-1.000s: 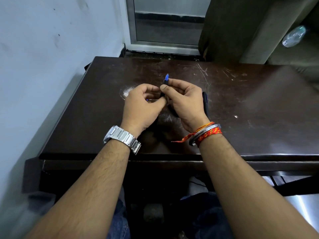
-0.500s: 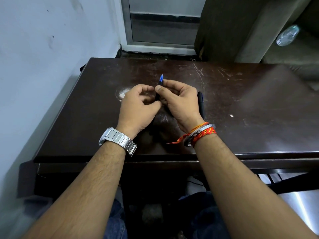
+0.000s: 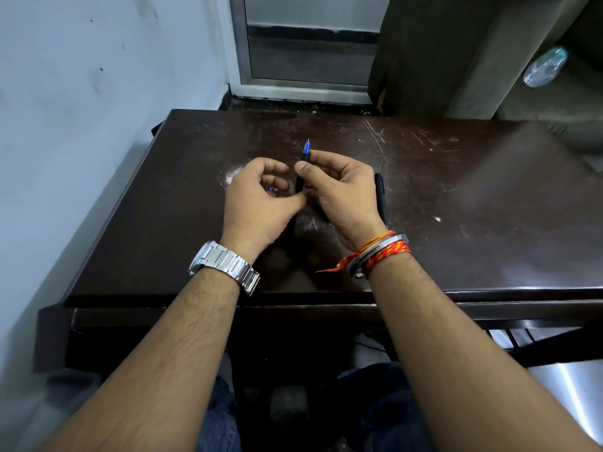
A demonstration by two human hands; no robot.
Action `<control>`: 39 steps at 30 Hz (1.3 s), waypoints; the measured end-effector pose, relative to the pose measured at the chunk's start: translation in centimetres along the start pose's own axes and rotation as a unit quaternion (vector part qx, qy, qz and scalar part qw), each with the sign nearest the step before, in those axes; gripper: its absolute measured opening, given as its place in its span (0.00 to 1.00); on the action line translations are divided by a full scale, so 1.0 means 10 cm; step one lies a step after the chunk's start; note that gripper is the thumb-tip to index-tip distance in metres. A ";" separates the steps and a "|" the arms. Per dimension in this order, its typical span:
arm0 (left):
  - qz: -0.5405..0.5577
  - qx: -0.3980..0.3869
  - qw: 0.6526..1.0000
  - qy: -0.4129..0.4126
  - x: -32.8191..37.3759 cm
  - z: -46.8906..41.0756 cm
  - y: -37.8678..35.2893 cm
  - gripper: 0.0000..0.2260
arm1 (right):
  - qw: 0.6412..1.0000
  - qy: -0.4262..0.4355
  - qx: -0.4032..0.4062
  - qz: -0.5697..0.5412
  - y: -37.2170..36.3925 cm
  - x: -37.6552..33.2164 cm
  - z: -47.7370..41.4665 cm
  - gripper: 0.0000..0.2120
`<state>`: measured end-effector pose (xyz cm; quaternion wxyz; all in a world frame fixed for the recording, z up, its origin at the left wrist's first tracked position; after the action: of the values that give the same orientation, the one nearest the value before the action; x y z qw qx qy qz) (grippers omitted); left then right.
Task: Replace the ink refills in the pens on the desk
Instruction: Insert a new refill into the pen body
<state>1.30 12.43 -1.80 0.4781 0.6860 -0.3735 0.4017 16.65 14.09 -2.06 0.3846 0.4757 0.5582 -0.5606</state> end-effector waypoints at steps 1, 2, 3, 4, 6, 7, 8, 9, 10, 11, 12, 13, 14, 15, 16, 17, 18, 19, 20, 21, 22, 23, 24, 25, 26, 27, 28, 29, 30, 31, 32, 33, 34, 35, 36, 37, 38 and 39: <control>0.016 -0.003 1.000 0.008 -0.01 0.00 -0.01 0.14 | 1.000 0.001 -0.002 -0.002 0.00 0.00 0.00 0.09; 0.026 -0.011 0.999 0.016 -0.02 0.00 -0.03 0.14 | 1.000 0.003 -0.003 -0.002 0.00 -0.01 0.00 0.09; 0.027 -0.017 0.999 0.017 -0.02 0.00 -0.04 0.14 | 1.000 0.004 -0.004 -0.001 0.00 -0.01 0.01 0.09; 0.020 -0.020 1.000 0.013 -0.01 0.01 -0.05 0.14 | 1.000 0.004 -0.004 0.001 0.00 -0.01 0.01 0.09; 0.009 -0.017 1.000 0.002 0.00 0.01 -0.04 0.15 | 1.000 0.001 -0.004 0.003 0.00 -0.01 0.01 0.08; 0.003 -0.011 1.000 -0.002 0.01 0.01 -0.02 0.15 | 1.000 -0.002 -0.004 0.004 -0.01 -0.01 0.01 0.08; -0.004 -0.005 1.000 -0.004 0.01 0.01 0.00 0.16 | 1.000 -0.003 -0.004 0.004 -0.01 -0.01 0.01 0.08; -0.005 -0.002 1.000 -0.003 0.02 0.01 0.00 0.15 | 1.000 -0.001 -0.005 0.004 -0.01 -0.01 0.01 0.08; 0.005 -0.002 1.000 0.004 0.01 0.01 0.00 0.15 | 1.000 0.001 -0.008 0.002 -0.01 -0.02 0.01 0.08; 0.018 -0.005 1.000 0.013 0.00 0.01 -0.01 0.14 | 1.000 0.002 -0.012 -0.003 -0.01 -0.02 0.02 0.07; 0.023 -0.010 1.000 0.019 0.00 0.01 -0.02 0.13 | 1.000 0.001 -0.017 -0.007 -0.02 -0.02 0.02 0.07; 0.021 -0.015 0.999 0.020 0.00 0.01 -0.03 0.14 | 1.000 -0.001 -0.020 -0.008 -0.03 -0.02 0.02 0.07; 0.017 -0.019 1.000 0.019 0.00 0.01 -0.03 0.14 | 1.000 -0.003 -0.023 -0.008 -0.03 -0.02 0.03 0.07; 0.015 -0.019 1.000 0.018 -0.01 0.01 -0.03 0.15 | 1.000 -0.005 -0.024 -0.006 -0.04 -0.01 0.03 0.07; 0.012 -0.014 1.000 0.017 -0.01 0.01 -0.02 0.15 | 1.000 -0.005 -0.023 -0.003 -0.04 -0.01 0.03 0.07; 0.007 -0.006 1.000 0.014 -0.01 0.01 0.00 0.15 | 1.000 -0.003 -0.023 -0.001 -0.04 -0.01 0.03 0.07; 0.001 0.001 1.000 0.010 0.00 0.01 0.02 0.14 | 1.000 -0.002 -0.024 -0.002 -0.05 -0.01 0.03 0.07; 0.001 0.003 1.000 0.009 0.01 0.01 0.02 0.13 | 1.000 -0.001 -0.028 -0.007 -0.05 -0.02 0.03 0.07; 0.009 -0.002 1.000 0.013 0.01 0.02 0.00 0.12 | 0.999 -0.002 -0.030 -0.012 -0.06 -0.02 0.03 0.07; 0.019 -0.011 1.000 0.020 0.01 0.02 -0.02 0.11 | 0.999 -0.002 -0.031 -0.013 -0.06 -0.02 0.03 0.07; 0.024 -0.019 0.999 0.026 0.00 0.02 -0.04 0.11 | 0.999 -0.001 -0.031 -0.010 -0.05 -0.02 0.03 0.07; 0.024 -0.023 0.999 0.029 -0.01 0.02 -0.05 0.12 | 1.000 -0.002 -0.031 -0.007 -0.06 -0.02 0.03 0.07; 0.020 -0.023 0.999 0.029 -0.01 0.02 -0.04 0.13 | 1.000 -0.003 -0.031 -0.005 -0.06 -0.01 0.03 0.07; 0.015 -0.020 0.999 0.027 -0.02 0.01 -0.03 0.14 | 1.000 -0.003 -0.031 -0.003 -0.06 -0.01 0.03 0.07; 0.009 -0.015 1.000 0.024 -0.03 0.01 -0.02 0.14 | 1.000 -0.003 -0.031 0.002 -0.06 0.00 0.03 0.06; 0.002 -0.013 1.000 0.022 -0.03 0.01 -0.01 0.15 | 0.999 -0.003 -0.031 0.008 -0.06 0.00 0.03 0.06; 0.000 -0.016 1.000 0.021 -0.03 0.01 -0.01 0.14 | 0.999 -0.004 -0.032 0.012 -0.06 0.00 0.03 0.07; 0.003 -0.022 0.999 0.023 -0.03 0.02 -0.03 0.14 | 0.999 -0.005 -0.032 0.013 -0.06 0.01 0.03 0.08; 0.008 -0.029 0.999 0.025 -0.03 0.02 -0.05 0.13 | 0.999 -0.006 -0.033 0.011 -0.06 0.01 0.03 0.08; 0.014 -0.035 0.999 0.028 -0.02 0.02 -0.06 0.13 | 0.999 -0.008 -0.032 0.011 -0.06 0.02 0.02 0.09; 0.018 -0.037 0.999 0.029 -0.01 0.02 -0.07 0.14 | 0.999 -0.009 -0.031 0.013 -0.05 0.02 0.02 0.09; 0.018 -0.038 0.999 0.029 -0.01 0.02 -0.07 0.16 | 0.999 -0.008 -0.029 0.018 -0.05 0.02 0.02 0.09; 0.015 -0.038 0.999 0.028 0.00 0.01 -0.06 0.17 | 0.999 -0.007 -0.027 0.021 -0.04 0.02 0.02 0.09; 0.012 -0.038 0.999 0.026 0.00 0.02 -0.05 0.17 | 0.999 -0.006 -0.026 0.020 -0.03 0.02 0.02 0.09; 0.010 -0.036 0.999 0.023 0.01 0.02 -0.04 0.17 | 0.999 -0.004 -0.026 0.021 -0.02 0.01 0.02 0.08; 0.008 -0.033 0.999 0.019 0.02 0.02 -0.03 0.15 | 0.999 -0.002 -0.026 0.024 -0.02 0.00 0.01 0.08; 0.005 -0.028 1.000 0.013 0.04 0.02 -0.02 0.14 | 0.999 0.001 -0.027 0.030 -0.01 -0.01 0.01 0.08; 0.001 -0.023 1.000 0.008 0.06 0.03 -0.01 0.14 | 0.999 0.001 -0.029 0.032 -0.01 -0.01 0.01 0.08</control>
<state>1.64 12.11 -1.37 0.4963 0.6710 -0.3800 0.3987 16.57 14.02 -1.93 0.4156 0.4827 0.5591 -0.5307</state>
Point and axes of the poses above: each hand's wrist, its own z-axis away from the middle knuckle, its own y-axis out of the back of the hand, x = y × z, the point moved 9 cm from there along -z, towards the middle knuckle, and after that the axes turned 6 degrees about -z, right-handed, at the moved point
